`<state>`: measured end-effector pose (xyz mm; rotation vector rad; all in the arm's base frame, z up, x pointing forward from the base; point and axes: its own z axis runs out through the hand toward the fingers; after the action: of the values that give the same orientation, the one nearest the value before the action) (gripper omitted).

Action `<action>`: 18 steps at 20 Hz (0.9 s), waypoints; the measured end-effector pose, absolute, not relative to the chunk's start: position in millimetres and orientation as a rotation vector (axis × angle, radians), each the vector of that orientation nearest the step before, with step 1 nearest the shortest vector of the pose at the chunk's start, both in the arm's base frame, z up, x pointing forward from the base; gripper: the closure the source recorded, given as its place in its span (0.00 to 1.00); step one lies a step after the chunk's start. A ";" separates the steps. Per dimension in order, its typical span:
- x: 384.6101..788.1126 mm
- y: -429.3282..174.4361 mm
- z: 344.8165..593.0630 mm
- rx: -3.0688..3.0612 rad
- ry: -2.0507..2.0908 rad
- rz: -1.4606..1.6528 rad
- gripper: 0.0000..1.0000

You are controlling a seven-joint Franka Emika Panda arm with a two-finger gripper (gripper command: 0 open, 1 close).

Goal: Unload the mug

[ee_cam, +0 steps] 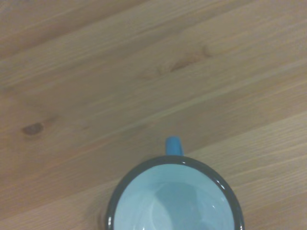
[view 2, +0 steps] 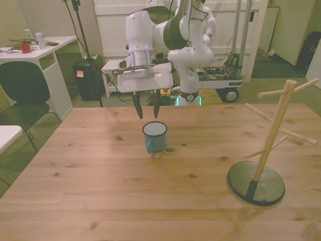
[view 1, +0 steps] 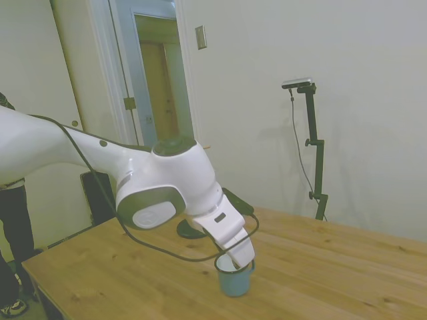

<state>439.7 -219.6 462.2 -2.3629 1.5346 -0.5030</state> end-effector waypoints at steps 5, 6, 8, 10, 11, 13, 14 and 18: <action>460.5 -175.4 514.1 -2.395 1.427 -0.510 0.00; 467.8 -163.5 523.2 -2.408 1.395 -0.507 0.00; 480.0 -141.8 534.7 -2.437 1.335 -0.481 0.00; 487.4 -126.7 536.6 -2.460 1.295 -0.421 0.00; 488.8 -120.5 535.1 -2.470 1.280 -0.378 0.00; 488.3 -110.5 533.2 -2.496 1.254 -0.309 0.00; 487.0 -107.3 532.7 -2.510 1.245 -0.274 0.00; 484.4 -109.8 532.9 -2.584 1.251 -0.189 0.00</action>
<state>484.4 -109.8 532.9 -2.5838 1.2511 -0.1894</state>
